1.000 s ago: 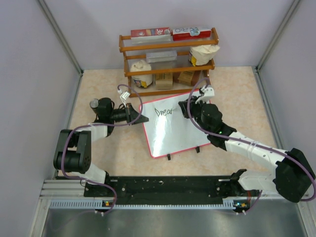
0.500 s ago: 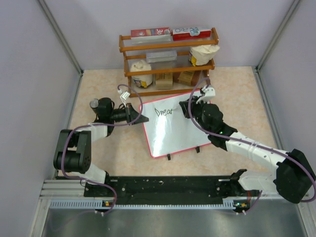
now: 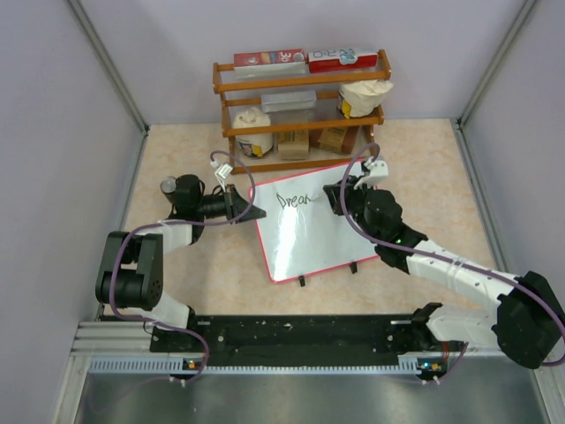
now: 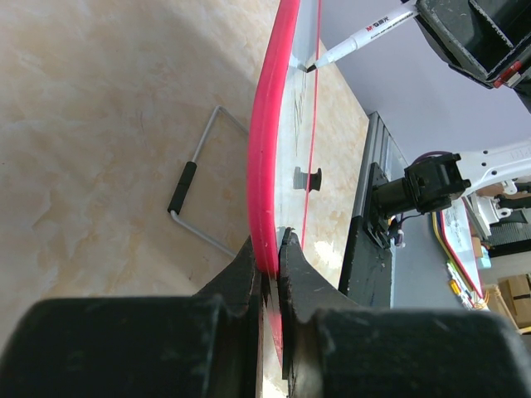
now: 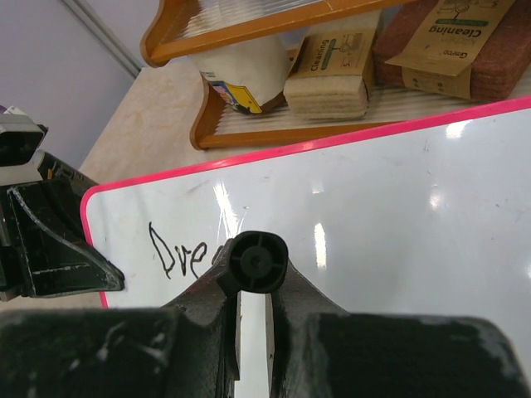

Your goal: Write a sentence on the whiteboard

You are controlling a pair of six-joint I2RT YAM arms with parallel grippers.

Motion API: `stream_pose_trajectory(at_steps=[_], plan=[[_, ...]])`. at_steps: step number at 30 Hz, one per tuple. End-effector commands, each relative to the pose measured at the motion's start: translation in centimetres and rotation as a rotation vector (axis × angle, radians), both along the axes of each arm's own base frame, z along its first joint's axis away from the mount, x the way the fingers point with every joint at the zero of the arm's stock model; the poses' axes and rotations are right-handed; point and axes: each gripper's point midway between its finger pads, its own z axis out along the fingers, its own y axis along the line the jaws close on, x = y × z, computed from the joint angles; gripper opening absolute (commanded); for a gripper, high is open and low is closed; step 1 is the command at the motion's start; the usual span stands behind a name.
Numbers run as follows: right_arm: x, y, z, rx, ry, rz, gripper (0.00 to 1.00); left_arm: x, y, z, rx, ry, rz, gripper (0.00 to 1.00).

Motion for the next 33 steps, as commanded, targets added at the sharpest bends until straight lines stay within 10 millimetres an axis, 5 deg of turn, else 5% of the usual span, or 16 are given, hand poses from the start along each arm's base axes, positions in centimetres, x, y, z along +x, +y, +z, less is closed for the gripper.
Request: stream_pose_trajectory(at_steps=[1,16,33], plan=[[0.4,-0.6,-0.1,-0.017,0.006,-0.022,0.0,0.6,-0.4,-1.5,0.07,-0.167,-0.021,0.0],[2.4,-1.4,2.8,-0.01,-0.042,-0.088,0.0,0.7,-0.4,-1.5,0.07,-0.165,-0.022,0.0],[0.5,-1.8,-0.5,-0.028,0.022,-0.039,0.0,0.7,-0.5,-1.6,0.072,-0.165,-0.021,0.0]])
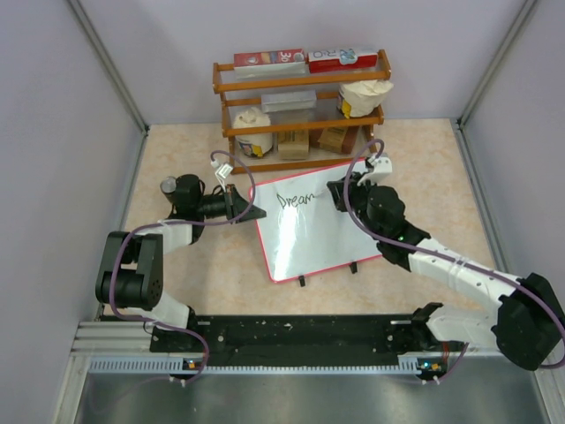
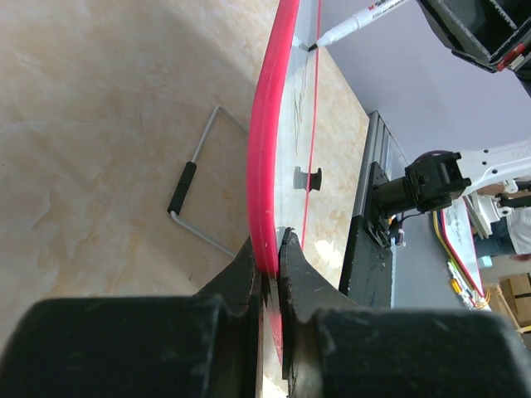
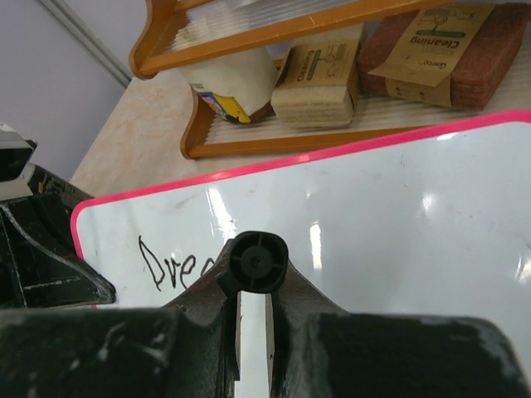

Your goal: Write a sentence on the whiteboard

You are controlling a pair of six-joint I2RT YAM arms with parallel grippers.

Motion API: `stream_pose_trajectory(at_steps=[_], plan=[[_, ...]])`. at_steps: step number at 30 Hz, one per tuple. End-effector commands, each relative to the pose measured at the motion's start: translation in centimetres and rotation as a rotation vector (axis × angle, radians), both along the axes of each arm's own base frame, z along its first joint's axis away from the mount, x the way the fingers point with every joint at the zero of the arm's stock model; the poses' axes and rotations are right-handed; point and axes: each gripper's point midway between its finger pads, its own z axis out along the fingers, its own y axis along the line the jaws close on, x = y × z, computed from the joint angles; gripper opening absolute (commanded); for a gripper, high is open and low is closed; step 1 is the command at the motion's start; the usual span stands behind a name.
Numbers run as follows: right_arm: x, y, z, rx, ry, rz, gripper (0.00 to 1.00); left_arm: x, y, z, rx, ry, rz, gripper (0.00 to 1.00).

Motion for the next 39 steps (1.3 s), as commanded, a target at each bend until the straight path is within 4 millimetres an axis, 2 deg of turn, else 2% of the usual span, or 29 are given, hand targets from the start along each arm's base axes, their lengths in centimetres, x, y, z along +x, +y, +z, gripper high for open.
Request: stream_pose_trajectory(at_steps=[1,9,12,16,18,20,23,39], plan=[[-0.5,-0.9,-1.4,-0.025,0.03,-0.006,0.0,0.7,-0.4,-1.6,0.071,-0.162,-0.018,0.0],[-1.0,-0.9,-2.0,-0.02,0.041,0.008,0.0,0.7,-0.4,-1.6,0.072,-0.162,-0.017,0.0],[-1.1,-1.0,-1.2,-0.005,0.023,0.005,0.0,0.7,-0.5,-1.6,0.072,-0.165,-0.019,0.0],[-1.7,-1.0,1.7,0.044,-0.035,0.031,0.0,0.6,-0.4,-1.5,0.074,-0.168,-0.016,0.0],[-2.5,-1.3,3.9,0.09,-0.086,0.046,0.0,0.6,-0.4,-1.6,0.075,-0.168,-0.015,0.0],[-3.1,-1.8,5.1,0.119,-0.116,0.047,0.0,0.6,-0.4,-1.6,0.075,-0.169,-0.016,0.0],[-3.4,-2.1,5.8,0.125,-0.121,0.046,0.0,0.6,-0.4,-1.5,0.078,-0.173,-0.014,0.0],[-3.1,-4.0,4.7,0.131,-0.084,0.035,0.0,0.6,-0.4,-1.6,0.081,-0.172,-0.012,0.0]])
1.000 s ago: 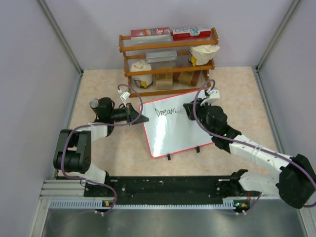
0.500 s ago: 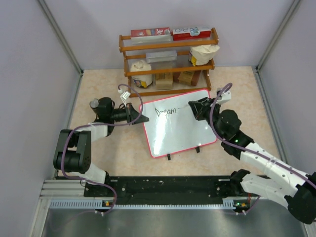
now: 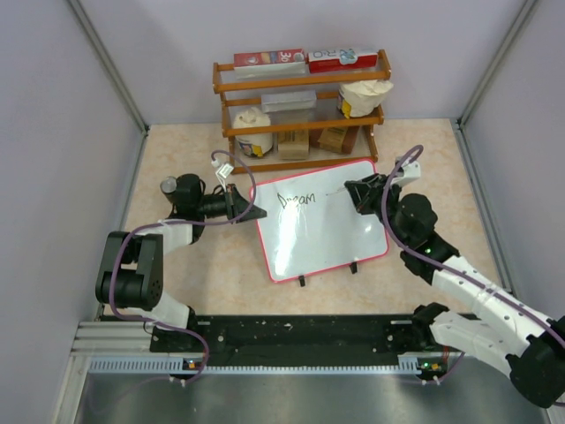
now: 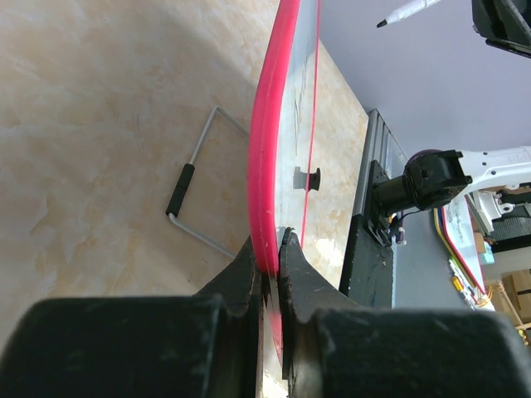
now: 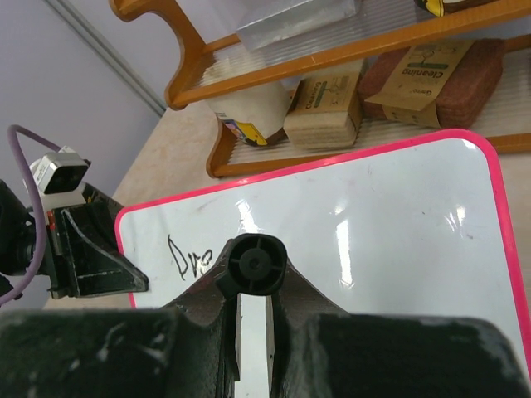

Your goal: Write a sentence on the whiteboard

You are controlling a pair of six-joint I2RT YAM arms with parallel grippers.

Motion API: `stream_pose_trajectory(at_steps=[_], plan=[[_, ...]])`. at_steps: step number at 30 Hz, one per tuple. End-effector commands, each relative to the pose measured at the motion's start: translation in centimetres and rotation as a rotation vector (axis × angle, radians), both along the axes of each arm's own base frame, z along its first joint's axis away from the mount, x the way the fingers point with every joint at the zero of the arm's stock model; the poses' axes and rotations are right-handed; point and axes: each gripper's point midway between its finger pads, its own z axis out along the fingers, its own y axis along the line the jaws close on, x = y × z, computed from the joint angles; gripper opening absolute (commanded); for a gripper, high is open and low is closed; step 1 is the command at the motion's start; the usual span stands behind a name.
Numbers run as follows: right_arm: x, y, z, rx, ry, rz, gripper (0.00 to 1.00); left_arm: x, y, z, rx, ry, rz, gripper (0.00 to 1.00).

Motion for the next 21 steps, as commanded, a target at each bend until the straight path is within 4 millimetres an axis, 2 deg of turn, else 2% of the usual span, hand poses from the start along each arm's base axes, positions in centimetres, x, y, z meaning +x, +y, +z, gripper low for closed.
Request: stream_pose_trajectory(at_steps=[1,12,21], plan=[[-0.4,-0.2,1.2,0.029,-0.023,0.015,0.0,0.7,-0.2,-1.6,0.079,-0.166,-0.004,0.0],[0.5,-0.6,1.2,-0.026,-0.029,-0.007,0.0,0.7,-0.3,-1.7,0.081,-0.166,-0.004,0.0],[1.5,0.5,2.1,-0.011,-0.037,0.01,0.0,0.7,-0.3,-1.7,0.084,-0.165,-0.006,0.0]])
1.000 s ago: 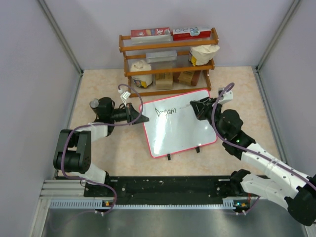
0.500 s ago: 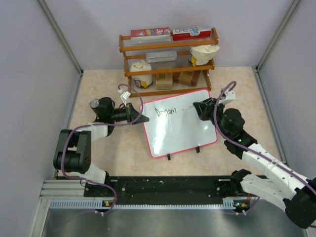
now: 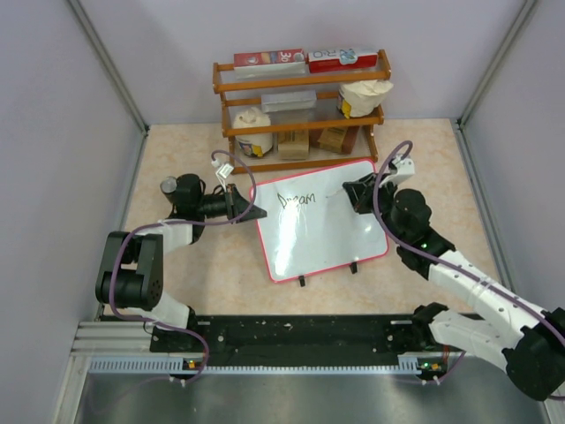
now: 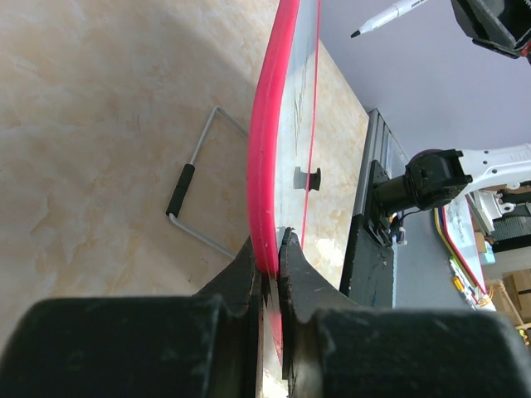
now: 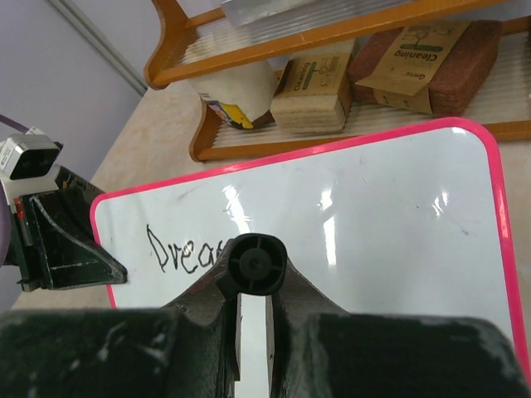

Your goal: Write a sentence on the whiteboard

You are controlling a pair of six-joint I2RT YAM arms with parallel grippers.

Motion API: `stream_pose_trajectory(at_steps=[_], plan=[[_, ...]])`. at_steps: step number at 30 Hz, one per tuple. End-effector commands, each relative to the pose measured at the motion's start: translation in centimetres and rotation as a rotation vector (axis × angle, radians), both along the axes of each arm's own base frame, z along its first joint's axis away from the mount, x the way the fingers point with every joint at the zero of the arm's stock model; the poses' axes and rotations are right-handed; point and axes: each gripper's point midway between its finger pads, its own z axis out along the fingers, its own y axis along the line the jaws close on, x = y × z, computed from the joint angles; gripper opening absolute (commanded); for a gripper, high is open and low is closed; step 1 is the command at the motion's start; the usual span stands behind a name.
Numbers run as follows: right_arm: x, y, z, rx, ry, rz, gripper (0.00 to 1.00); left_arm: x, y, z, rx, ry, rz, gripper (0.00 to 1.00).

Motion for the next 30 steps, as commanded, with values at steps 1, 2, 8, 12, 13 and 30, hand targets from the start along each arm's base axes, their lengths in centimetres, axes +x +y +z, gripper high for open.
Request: stream_pose_trajectory(at_steps=[1,2,8,12,13,30], plan=[[1.0,0.7,4.1,0.051,-0.086,0.015,0.0,0.7,-0.3,-1.7,0.082,-0.164,-0.005,0.0],[1.2,1.0,4.4,0.062,-0.087,0.02,0.0,0.7,-0.3,-1.7,0.083,-0.162,-0.005,0.0],[2.3,2.1,4.4,0.071,-0.079,0.041,0.0,0.8,-0.3,-1.7,0.083,-0.165,-0.007,0.0],[2.7,2.7,3.9,0.065,-0.065,0.05,0.0,0.8,-0.3,-1.7,0.086,-0.162,-0.007,0.0],[2.8,2.7,3.8,0.065,-0.063,0.05,0.0,0.8,-0.3,-1.7,0.086,-0.162,-0.007,0.0],[3.7,1.6,0.9,0.039,-0.012,-0.029,0.0,0.8,-0.4,-1.8,0.086,-0.159,-0.01,0.0]])
